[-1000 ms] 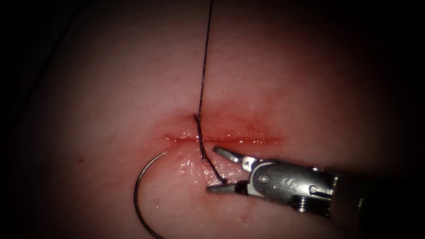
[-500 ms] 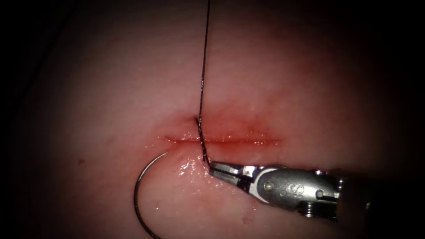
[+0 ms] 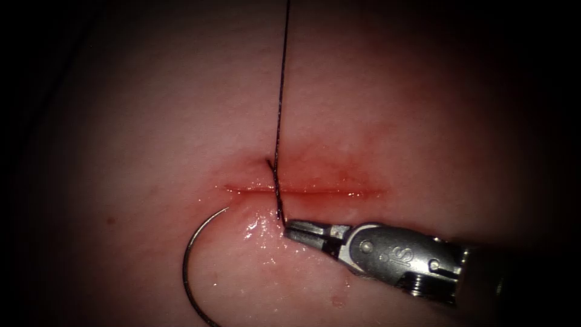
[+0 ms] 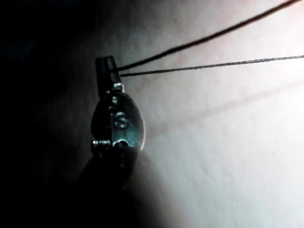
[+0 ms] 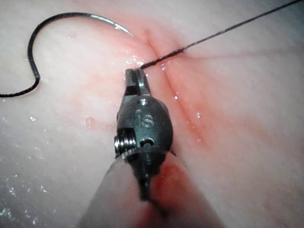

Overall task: Wound Closure
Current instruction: Pull the short tail down with the right gripper and the long end up with the left gripper to tighten

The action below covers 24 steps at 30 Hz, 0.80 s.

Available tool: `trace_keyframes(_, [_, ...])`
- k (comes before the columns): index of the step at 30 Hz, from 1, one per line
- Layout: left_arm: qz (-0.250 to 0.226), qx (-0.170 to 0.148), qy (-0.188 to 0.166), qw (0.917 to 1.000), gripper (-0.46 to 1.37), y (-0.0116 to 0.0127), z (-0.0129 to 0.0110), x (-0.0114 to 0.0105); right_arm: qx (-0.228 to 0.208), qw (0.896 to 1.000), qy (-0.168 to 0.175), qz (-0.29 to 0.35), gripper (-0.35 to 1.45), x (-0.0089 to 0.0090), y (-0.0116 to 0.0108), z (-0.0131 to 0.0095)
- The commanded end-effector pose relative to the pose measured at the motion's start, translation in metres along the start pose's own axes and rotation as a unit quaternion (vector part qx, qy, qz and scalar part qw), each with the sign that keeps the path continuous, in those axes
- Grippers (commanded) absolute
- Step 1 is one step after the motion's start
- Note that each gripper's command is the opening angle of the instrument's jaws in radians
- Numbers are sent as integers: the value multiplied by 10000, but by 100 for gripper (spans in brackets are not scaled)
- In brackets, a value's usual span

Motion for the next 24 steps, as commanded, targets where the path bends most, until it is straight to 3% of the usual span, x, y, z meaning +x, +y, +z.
trace_keyframes(1, [16, 45, -34, 10000, -35, 0, 3, -2, 177, 9997, -111, 118, -35, 2, -5, 1])
trace_keyframes(5, [108, 18, -89, 9999, -35, 11, 10, -13, 581, 9968, -484, 240, -35, 2, -23, 5])
trace_keyframes(12, [259, 13, -130, 9996, -35, 11, 10, -13, 980, 9924, -658, 344, -35, 0, -49, 4])
trace_keyframes(20, [324, 42, -169, 9993, -35, 7, 14, -10, 934, 9928, -704, 271, -35, -3, -63, 3])
trace_keyframes(22, [333, 36, -160, 9993, -35, 10, 13, -11, 825, 9945, -583, 282, -35, -1, -60, 1])
trace_keyframes(24, [304, 21, -143, 9994, -35, 15, 13, -10, 840, 9963, -162, -22, -35, 5, -53, -2])
